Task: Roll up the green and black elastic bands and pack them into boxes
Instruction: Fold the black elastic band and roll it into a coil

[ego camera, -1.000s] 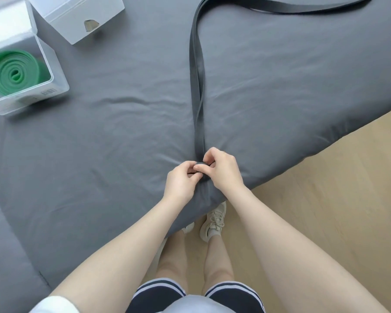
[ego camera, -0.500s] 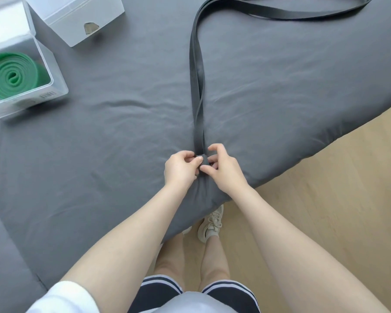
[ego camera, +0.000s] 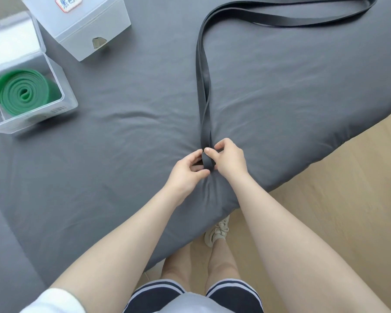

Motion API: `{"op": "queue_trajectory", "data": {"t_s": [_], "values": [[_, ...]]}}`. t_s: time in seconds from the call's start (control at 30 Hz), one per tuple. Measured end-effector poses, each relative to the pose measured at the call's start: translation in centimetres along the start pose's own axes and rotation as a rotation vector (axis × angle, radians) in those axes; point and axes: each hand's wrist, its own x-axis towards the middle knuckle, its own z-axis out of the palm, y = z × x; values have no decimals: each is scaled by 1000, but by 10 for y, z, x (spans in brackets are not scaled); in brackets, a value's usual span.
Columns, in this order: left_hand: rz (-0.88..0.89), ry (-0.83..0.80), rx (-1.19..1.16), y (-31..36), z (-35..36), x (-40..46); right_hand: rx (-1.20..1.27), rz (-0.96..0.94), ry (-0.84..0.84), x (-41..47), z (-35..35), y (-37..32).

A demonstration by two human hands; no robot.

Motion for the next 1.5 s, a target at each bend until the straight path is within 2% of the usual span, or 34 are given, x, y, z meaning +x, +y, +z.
{"op": "queue_trajectory", "data": {"t_s": [0.2,0.27,0.4,0.53,0.67,0.8,1.03,1.2,1.37,1.5], "values": [[81,221,157,13,8,17,-141,-43,91,10,-8,-13],[69,213,145,17,11,18,-143,-19,96,15,-11,-15],[44,63,56,11,8,14,-181,-1,76,16,-8,-23],[102,135,214,16,11,18,-197,-7,66,20,-7,-30],[106,152,308,24,13,24,-108,-34,0,23,-14,-24],[6,215,335,37,12,33,174,-72,-138,14,-31,-18],[-190,395,143,57,19,49,42,-236,-337,24,-45,-20],[-266,458,234,76,23,62,96,-202,-302,38,-49,-21],[-239,340,85,82,16,53,71,-248,-296,44,-46,-23],[-134,286,-67,73,24,34,140,-312,-286,36,-39,-13]]}}
